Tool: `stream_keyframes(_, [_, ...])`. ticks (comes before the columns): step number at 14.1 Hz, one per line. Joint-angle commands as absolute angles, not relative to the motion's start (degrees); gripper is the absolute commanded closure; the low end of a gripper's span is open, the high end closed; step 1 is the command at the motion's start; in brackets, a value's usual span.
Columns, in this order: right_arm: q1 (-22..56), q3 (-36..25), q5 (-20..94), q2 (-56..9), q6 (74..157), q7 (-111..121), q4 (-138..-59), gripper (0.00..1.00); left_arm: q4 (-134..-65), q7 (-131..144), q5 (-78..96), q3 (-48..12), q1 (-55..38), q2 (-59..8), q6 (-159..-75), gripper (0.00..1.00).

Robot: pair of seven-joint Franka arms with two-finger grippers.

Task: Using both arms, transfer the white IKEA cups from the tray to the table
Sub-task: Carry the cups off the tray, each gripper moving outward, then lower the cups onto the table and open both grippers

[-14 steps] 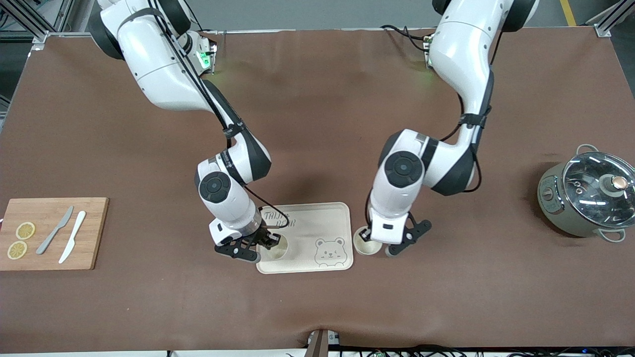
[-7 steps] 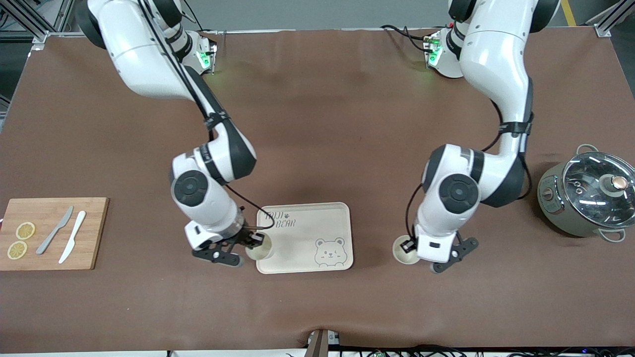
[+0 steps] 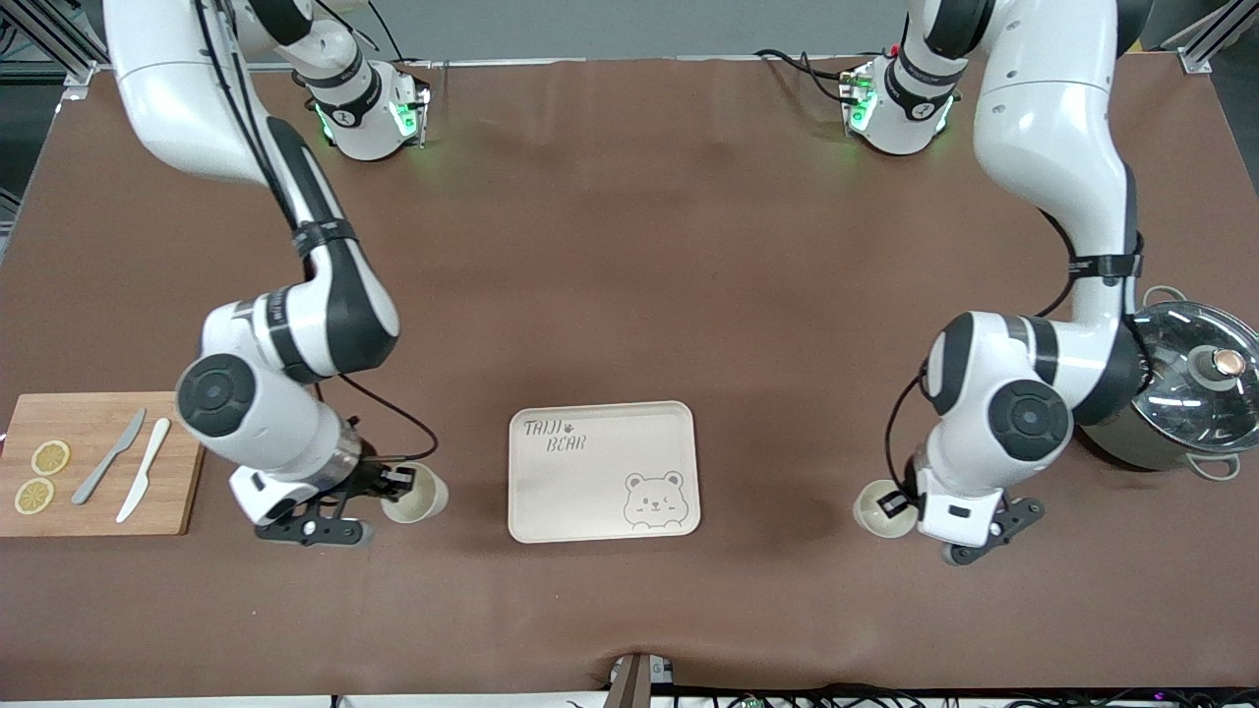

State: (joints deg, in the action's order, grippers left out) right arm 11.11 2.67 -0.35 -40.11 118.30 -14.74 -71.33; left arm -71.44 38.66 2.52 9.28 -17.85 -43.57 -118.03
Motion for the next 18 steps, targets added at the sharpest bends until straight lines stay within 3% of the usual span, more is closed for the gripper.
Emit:
stream_keyframes(1, [6.78,3.87,-0.26,-38.50,117.86,-6.53,-73.21,1.00,-73.74,33.59,2.55,8.79,-14.95,-41.75,-117.51,1.00])
stream_keyframes(8, [0.80,3.96,-0.09,-39.20,118.91,6.31,-74.27,1.00,-73.74,24.09,2.64,8.70,-8.71,-42.80,-119.52,1.00])
stream_keyframes(18, [-2.55,3.95,1.14,-43.32,134.20,17.14,-80.07,1.00,-75.76,22.06,3.16,8.17,-7.21,-47.28,-129.28,1.00])
